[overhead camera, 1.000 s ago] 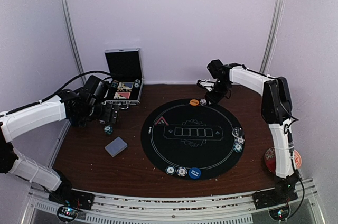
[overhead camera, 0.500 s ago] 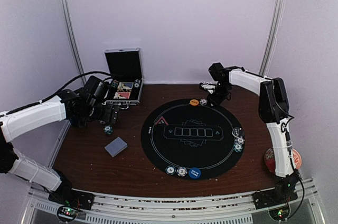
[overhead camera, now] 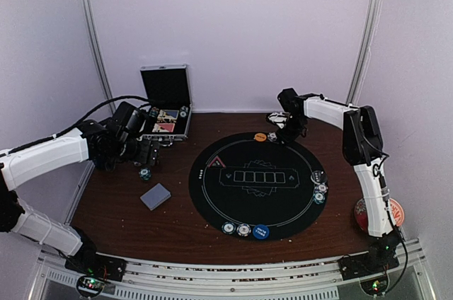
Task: Distribute texas hold em gaming equipment
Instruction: Place the poker chips pile in the big blind area.
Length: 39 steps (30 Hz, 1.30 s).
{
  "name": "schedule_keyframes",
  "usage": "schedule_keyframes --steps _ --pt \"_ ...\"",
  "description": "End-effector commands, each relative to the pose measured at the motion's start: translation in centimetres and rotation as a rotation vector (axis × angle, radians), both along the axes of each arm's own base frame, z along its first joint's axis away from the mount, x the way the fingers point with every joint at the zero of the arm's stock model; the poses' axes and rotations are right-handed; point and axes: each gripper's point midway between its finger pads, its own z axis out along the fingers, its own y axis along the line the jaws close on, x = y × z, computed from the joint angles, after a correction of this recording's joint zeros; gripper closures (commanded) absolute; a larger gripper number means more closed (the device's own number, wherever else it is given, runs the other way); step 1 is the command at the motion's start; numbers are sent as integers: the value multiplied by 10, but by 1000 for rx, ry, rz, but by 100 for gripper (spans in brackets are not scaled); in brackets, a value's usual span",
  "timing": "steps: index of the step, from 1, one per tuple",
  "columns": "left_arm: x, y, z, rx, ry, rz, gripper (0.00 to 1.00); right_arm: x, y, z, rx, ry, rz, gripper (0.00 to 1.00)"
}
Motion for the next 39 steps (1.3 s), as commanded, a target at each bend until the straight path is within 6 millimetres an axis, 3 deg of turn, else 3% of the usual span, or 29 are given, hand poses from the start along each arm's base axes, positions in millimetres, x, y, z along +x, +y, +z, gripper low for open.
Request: schedule_keyframes --steps 1,29,32,39 --pt "5 -1 1 -17 -14 4 2 15 -4 4 -17 -55 -14 70" --pt "6 0 -2 -9 -10 9 2 17 -4 -12 -34 -46 12 63" --pt "6 0 -2 -8 -11 10 2 17 -3 -10 -29 -46 16 59" --pt "6 0 -2 -6 -9 11 2 18 0 9 -10 -74 18 38"
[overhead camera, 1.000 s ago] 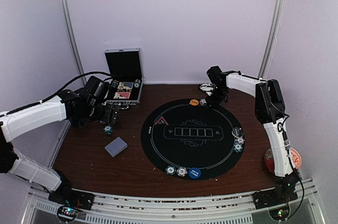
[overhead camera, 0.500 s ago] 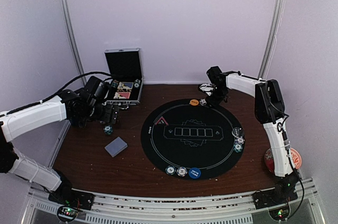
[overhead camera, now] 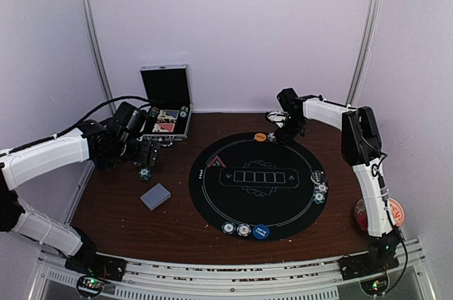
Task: Distribute texas hold em gaming equipment
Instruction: Place the poker chips pile in the big blind area.
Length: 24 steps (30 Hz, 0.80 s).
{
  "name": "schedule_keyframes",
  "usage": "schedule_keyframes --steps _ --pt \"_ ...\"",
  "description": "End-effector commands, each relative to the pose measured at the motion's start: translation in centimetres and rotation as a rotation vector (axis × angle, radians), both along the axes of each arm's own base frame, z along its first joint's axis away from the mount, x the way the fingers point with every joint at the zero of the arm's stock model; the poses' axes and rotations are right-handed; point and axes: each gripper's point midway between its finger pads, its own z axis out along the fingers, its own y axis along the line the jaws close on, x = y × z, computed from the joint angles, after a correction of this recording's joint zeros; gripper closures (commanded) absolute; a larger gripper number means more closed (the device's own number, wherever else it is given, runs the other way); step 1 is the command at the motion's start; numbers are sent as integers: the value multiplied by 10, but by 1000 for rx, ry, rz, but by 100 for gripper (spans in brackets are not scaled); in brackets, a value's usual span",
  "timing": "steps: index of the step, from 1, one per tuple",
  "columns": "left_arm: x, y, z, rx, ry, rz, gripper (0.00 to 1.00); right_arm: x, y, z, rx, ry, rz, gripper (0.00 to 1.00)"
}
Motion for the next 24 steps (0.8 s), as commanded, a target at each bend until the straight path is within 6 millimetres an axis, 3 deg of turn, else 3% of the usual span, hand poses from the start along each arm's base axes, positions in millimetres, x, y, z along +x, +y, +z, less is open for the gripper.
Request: schedule_keyframes --steps 1,3,8,15,21,24 --pt "6 0 -1 -8 -12 11 2 3 -1 17 11 -24 2 36" --pt "6 0 -3 -5 -6 10 2 3 0 29 21 -39 2 32" --pt "7 0 -10 6 10 11 2 -5 6 84 83 -81 18 21" --pt "12 -5 -20 31 42 -11 2 -45 11 175 192 -164 16 0" --pt "28 -11 -31 -14 122 -23 2 -109 48 210 236 -166 122 0" --pt "43 -10 -37 -32 159 9 2 -137 67 210 254 -173 187 0"
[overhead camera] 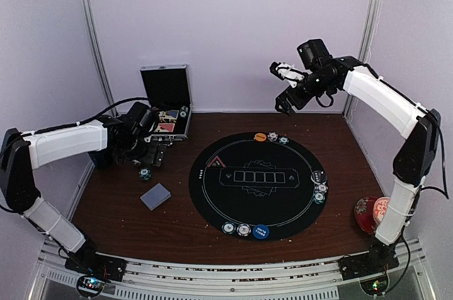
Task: Distribute texas hold em gaming equipment
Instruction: Place the poker chips pile in the big blind area, then pick up the pile of poker chips from the pile of poker chips.
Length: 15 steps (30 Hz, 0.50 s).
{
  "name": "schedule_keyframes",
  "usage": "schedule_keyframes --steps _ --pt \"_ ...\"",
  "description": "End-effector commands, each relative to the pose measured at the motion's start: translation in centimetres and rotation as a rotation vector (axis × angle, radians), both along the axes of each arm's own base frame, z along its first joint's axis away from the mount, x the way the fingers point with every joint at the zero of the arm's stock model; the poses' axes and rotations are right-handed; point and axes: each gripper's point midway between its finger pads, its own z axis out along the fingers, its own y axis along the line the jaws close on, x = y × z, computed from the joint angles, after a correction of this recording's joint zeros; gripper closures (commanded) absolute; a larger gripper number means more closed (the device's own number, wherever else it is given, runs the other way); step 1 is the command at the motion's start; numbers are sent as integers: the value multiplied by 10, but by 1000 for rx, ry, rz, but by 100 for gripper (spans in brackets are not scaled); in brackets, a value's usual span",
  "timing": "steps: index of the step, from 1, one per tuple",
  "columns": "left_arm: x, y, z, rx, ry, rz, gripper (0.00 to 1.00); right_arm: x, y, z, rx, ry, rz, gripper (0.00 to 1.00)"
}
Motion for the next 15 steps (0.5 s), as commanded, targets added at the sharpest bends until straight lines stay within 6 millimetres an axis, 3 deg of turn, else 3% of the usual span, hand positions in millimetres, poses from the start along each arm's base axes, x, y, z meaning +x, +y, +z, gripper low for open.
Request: schedule_keyframes --steps 1,8,15 --pt "27 -8 4 -62 24 13 2 -44 30 -31 -3 82 93 0" --pt "68 -8 -17 -24 89 64 2 -62 35 -48 -10 49 116 0" --pt "78 17 -44 -49 121 119 2 -52 28 -75 -74 7 75 0"
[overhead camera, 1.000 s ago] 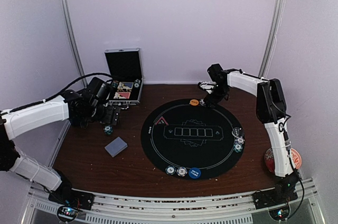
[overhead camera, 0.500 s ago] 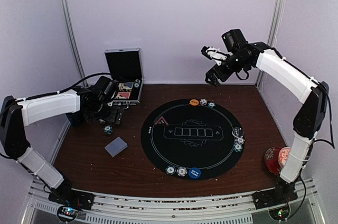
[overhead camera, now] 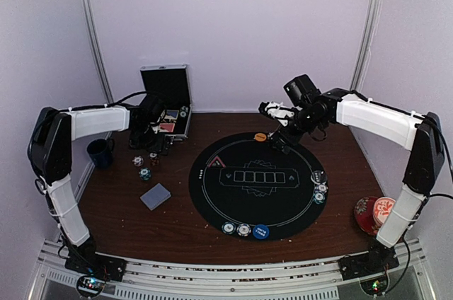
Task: Distribute texas hold em gaming equipment
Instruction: Pick up the pile of poker chips from the pile of poker chips.
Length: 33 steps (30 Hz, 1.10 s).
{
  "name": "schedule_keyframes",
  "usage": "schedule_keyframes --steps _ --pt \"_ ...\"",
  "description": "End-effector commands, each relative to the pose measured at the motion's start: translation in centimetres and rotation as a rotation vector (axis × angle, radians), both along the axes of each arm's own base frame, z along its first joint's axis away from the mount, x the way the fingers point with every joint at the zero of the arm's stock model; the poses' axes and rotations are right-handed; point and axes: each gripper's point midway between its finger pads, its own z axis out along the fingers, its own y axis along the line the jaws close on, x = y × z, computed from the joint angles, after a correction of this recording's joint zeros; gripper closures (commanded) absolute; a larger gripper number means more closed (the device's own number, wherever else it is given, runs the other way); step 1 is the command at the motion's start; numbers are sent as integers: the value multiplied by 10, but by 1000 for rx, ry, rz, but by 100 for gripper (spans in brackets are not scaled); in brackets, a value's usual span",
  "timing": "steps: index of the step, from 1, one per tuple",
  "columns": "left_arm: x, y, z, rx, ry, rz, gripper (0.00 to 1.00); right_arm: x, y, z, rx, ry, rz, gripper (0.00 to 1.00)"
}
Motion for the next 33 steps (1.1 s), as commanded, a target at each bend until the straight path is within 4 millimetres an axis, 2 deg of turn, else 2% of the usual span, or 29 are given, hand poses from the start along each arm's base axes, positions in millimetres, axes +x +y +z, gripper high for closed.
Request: schedule_keyframes --steps 1,7,11,16,22,33 --pt "6 16 -7 -36 -2 39 2 16 1 11 -3 -111 -36 0" --pt "9 18 -26 -38 44 49 2 12 11 -16 -89 -110 -23 0" --pt "9 16 -28 -56 52 38 2 12 12 -28 -116 -96 -23 0" --pt "15 13 -23 -96 31 24 4 12 11 -32 -125 -93 -25 0" --pt "17 16 -27 -111 39 28 8 12 11 -33 -126 -95 -25 0" --pt "19 15 -32 -138 48 21 24 13 11 -40 -135 -85 -22 0"
